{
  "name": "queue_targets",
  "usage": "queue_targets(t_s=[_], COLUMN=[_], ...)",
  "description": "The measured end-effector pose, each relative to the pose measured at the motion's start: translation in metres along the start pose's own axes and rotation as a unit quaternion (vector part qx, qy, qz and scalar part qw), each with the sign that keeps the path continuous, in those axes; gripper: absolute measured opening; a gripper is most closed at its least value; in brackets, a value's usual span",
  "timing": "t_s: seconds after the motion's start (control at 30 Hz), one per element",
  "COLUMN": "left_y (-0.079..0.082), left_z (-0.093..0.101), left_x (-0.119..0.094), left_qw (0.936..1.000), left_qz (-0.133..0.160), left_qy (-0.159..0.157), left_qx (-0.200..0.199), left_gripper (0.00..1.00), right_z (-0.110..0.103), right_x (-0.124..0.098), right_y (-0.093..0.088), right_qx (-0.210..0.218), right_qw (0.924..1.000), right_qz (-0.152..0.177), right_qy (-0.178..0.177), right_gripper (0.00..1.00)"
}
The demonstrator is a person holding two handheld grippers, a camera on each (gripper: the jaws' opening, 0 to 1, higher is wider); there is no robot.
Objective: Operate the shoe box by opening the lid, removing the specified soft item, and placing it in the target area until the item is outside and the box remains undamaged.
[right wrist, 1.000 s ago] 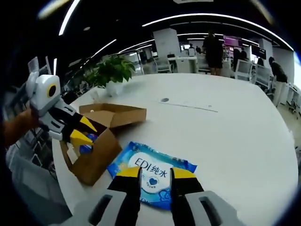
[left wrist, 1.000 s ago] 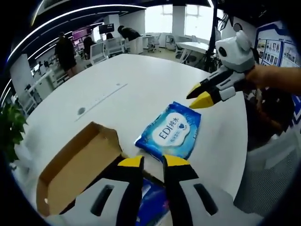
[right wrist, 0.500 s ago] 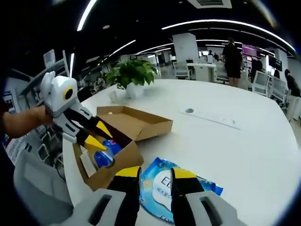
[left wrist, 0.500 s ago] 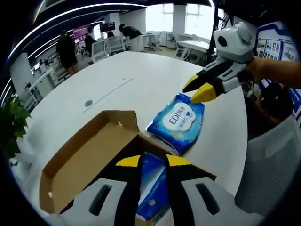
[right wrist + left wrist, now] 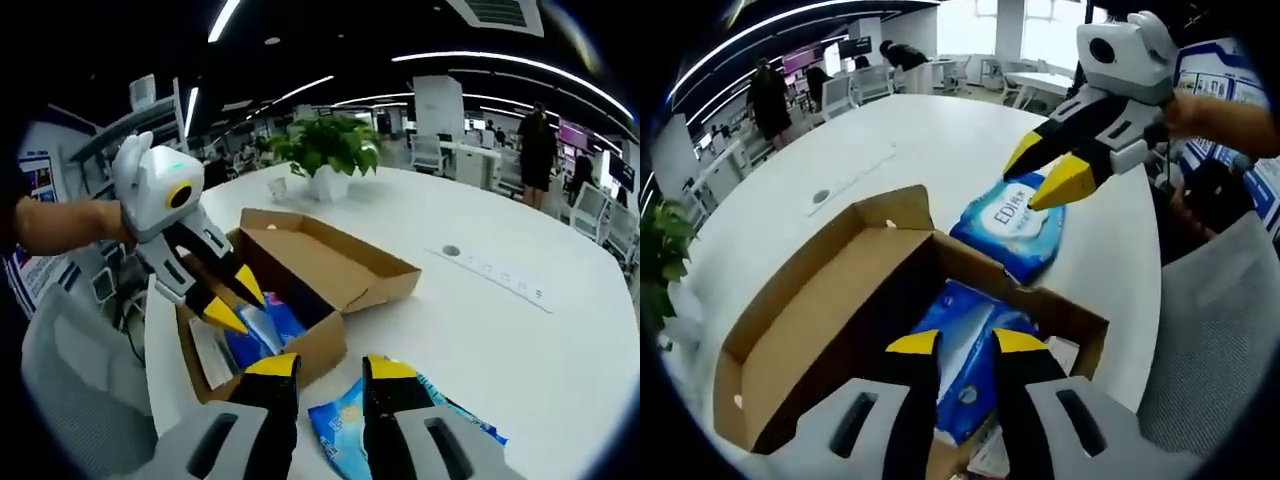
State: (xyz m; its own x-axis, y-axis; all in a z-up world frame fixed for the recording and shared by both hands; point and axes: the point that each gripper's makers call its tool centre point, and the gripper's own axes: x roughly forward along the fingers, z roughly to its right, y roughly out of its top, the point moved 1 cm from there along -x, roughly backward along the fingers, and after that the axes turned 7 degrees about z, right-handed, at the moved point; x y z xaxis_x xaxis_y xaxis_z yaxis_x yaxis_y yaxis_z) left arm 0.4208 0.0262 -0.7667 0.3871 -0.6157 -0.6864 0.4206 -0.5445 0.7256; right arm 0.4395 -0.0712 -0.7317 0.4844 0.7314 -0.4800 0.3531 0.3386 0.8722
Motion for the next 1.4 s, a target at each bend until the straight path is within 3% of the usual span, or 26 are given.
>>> queue_targets(t_s=[0.3, 0.5, 0.63, 0.87, 1.03, 1.4], left_y=[-0.015, -0.024, -0.026, -0.028, -0.028, -0.024], left_z=[0.005, 0.008, 0.008, 0.014, 0.016, 0.012], left_x=[0.006, 0.010, 0.010, 0.006, 0.005, -0.003], left_qw=[0.9995, 0.9984, 0.9974, 0.9949, 0.9943, 0.9958], left_qz=[-0.017, -0.033, -0.041, -0.045, -0.043, -0.026], left_qy=[-0.027, -0.039, -0.044, -0.058, -0.060, -0.044], left_qx=[0.005, 0.023, 0.039, 0.069, 0.078, 0.077], left_gripper=[0.11, 0.15, 0.08, 0.02, 0.00, 0.00], right_z=[-0.025, -0.038, -0.045, -0.053, -0.052, -0.050], right_x=[0.027, 0.046, 0.059, 0.082, 0.091, 0.091], right_y=[0.005, 0.003, 0.001, -0.009, -0.015, -0.009], right_qx=[-0.070, -0.110, -0.138, -0.162, -0.179, -0.177], right_qw=[0.9966, 0.9913, 0.9865, 0.9807, 0.9769, 0.9788], right_qz=[-0.023, -0.045, -0.059, -0.085, -0.101, -0.091], right_qy=[0.037, 0.057, 0.066, 0.070, 0.058, 0.049], right_gripper=[0.20, 0.20, 0.19, 0.12, 0.01, 0.00])
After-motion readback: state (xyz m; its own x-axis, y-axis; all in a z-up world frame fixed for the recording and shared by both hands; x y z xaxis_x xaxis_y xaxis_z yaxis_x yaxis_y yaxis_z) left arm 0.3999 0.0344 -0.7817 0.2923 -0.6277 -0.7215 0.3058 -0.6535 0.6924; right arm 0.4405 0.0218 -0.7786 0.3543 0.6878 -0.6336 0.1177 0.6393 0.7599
